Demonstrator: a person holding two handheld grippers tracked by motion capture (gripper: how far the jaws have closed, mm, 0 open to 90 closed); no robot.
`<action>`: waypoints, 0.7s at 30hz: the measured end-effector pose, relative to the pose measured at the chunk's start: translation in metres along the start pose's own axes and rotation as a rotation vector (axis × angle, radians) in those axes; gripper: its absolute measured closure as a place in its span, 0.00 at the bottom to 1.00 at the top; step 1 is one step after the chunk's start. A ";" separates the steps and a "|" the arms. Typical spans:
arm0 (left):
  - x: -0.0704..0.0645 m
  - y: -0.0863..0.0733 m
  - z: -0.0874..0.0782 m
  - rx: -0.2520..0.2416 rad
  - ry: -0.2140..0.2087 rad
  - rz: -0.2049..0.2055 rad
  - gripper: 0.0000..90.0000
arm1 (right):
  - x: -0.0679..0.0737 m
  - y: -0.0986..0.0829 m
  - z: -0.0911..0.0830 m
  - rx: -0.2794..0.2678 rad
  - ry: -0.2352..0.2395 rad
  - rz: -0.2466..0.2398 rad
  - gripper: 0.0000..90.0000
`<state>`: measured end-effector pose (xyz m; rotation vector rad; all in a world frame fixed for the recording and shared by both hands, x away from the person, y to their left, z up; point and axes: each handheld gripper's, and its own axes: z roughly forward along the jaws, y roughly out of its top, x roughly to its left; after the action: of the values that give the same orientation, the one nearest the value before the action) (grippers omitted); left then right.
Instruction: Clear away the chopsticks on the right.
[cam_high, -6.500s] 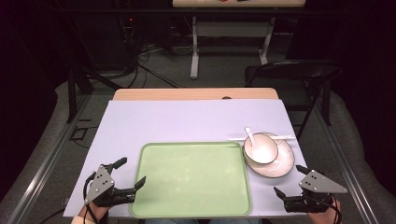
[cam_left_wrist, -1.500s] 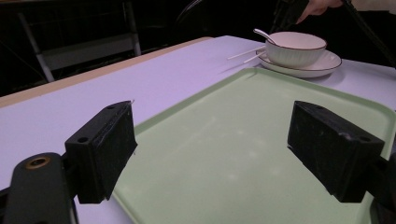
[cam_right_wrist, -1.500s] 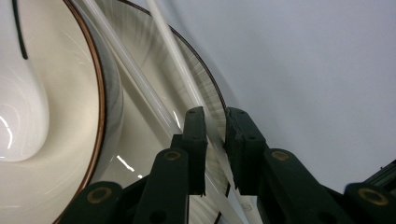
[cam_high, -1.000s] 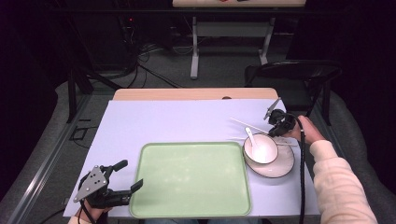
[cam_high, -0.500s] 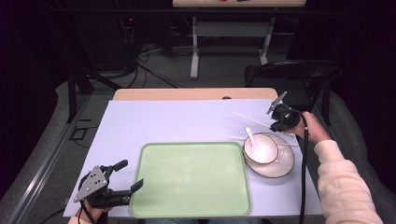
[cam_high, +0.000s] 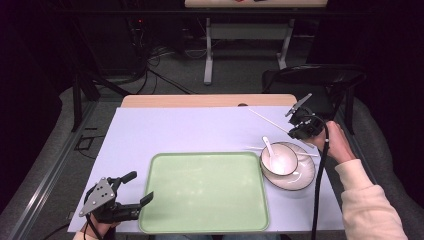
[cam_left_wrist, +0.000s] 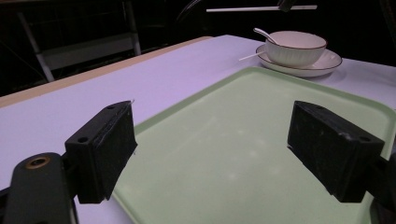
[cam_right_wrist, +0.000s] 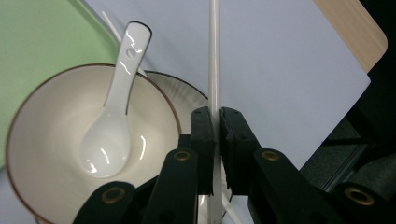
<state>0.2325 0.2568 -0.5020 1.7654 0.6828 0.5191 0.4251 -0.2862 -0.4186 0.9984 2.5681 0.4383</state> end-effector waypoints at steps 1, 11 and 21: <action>0.000 0.000 0.000 0.000 0.000 0.000 0.17 | 0.000 0.000 0.000 0.000 0.000 0.000 0.93; 0.000 0.000 0.001 0.005 -0.001 0.004 0.17 | 0.035 -0.002 -0.026 -0.005 -0.029 0.090 0.93; -0.001 0.000 0.001 0.004 0.001 0.008 0.17 | 0.076 -0.005 -0.034 -0.011 -0.029 0.120 0.93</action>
<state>0.2326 0.2556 -0.5020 1.7726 0.6776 0.5245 0.3553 -0.2423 -0.4056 1.1509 2.4863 0.4657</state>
